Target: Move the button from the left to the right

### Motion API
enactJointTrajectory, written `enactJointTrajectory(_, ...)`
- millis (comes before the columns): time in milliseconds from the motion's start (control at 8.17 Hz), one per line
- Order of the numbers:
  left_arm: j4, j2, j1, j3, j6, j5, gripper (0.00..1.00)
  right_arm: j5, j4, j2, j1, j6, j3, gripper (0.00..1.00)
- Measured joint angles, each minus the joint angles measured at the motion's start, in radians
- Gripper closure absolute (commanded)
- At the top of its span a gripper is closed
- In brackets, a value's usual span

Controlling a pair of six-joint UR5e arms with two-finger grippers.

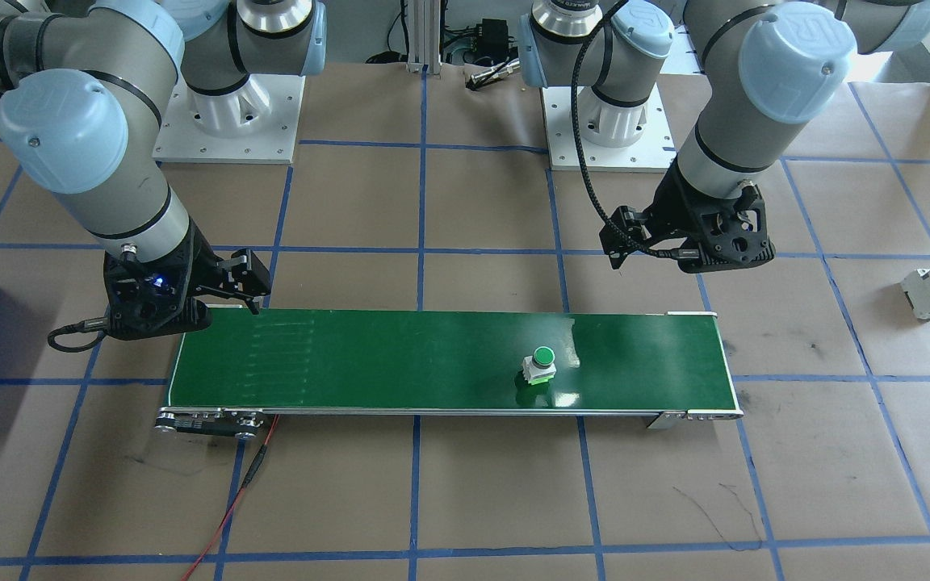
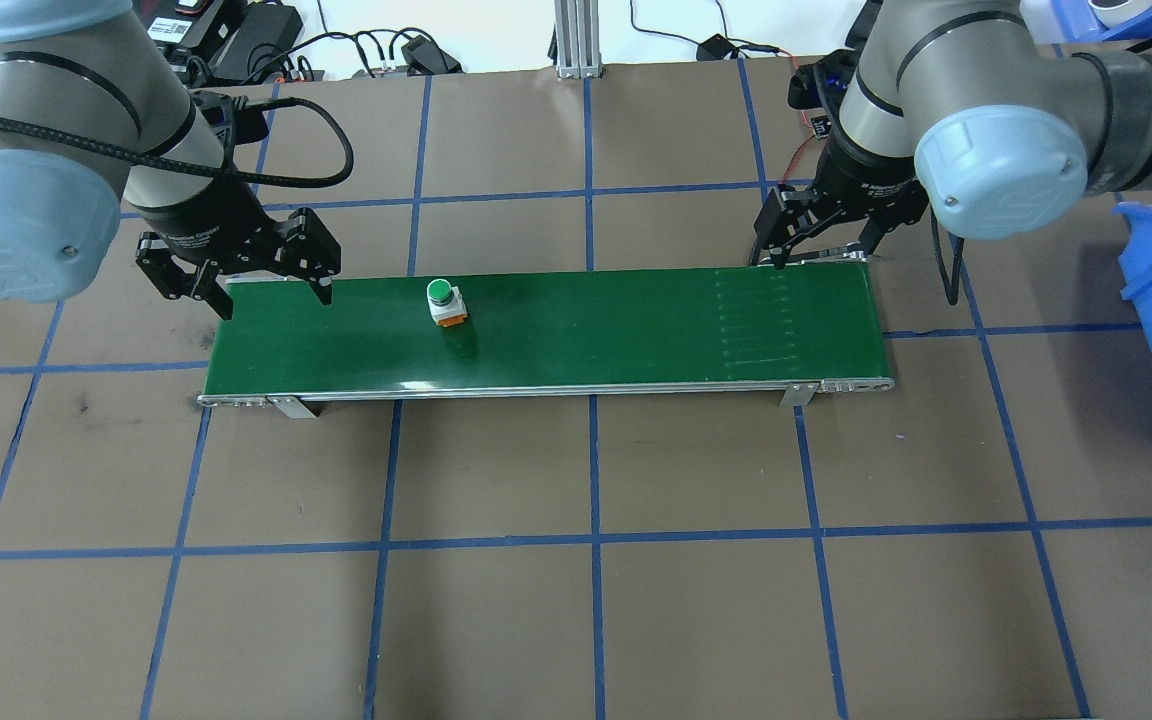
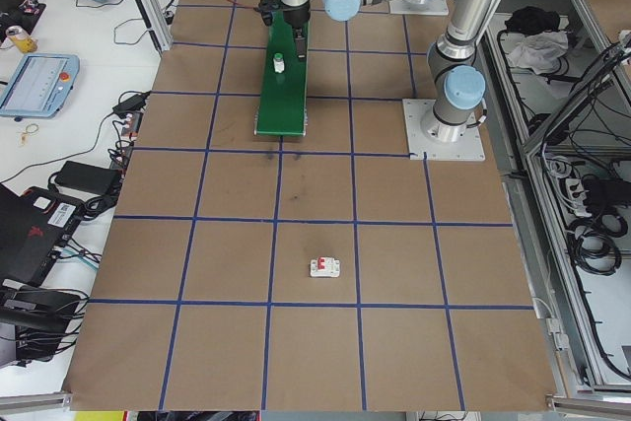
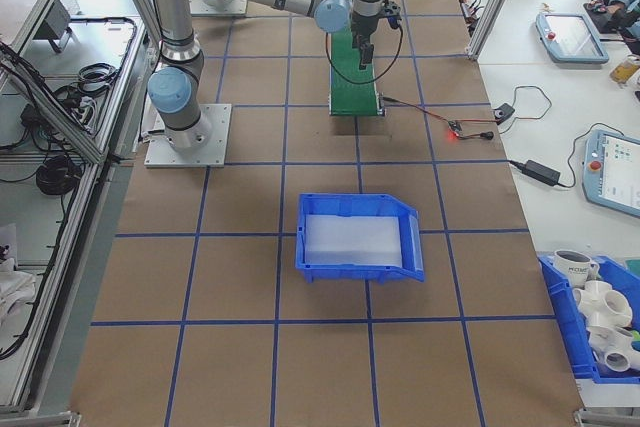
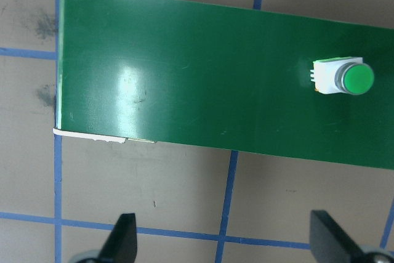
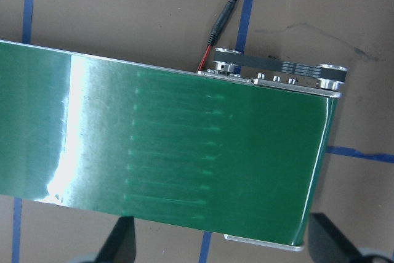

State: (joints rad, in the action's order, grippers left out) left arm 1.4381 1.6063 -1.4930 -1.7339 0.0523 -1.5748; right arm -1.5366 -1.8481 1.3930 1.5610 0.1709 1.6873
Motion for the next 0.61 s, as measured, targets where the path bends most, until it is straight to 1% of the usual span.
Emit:
enactJointTrajectory(122, -0.002, 0.006, 0.000, 0.001, -0.003, 0.002, 0.00, 0.018, -0.008, -0.003, 0.000, -0.030, 0.010, 0.00)
enactJointTrajectory(245, -0.003, 0.009, 0.000, 0.001, -0.013, 0.000, 0.00, 0.050, -0.012, -0.007, 0.000, -0.060, 0.017, 0.00)
enactJointTrajectory(367, -0.001, 0.010, 0.000, 0.000, -0.029, 0.000, 0.00, 0.094, -0.015, -0.012, -0.001, -0.082, 0.022, 0.00)
enactJointTrajectory(490, -0.002, 0.011, 0.001, 0.000, -0.039, 0.000, 0.00, 0.123, -0.020, -0.020, -0.003, -0.094, 0.025, 0.00)
enactJointTrajectory(612, -0.004, 0.011, 0.002, -0.001, -0.046, -0.001, 0.00, 0.139, -0.027, -0.026, -0.010, -0.098, 0.026, 0.00)
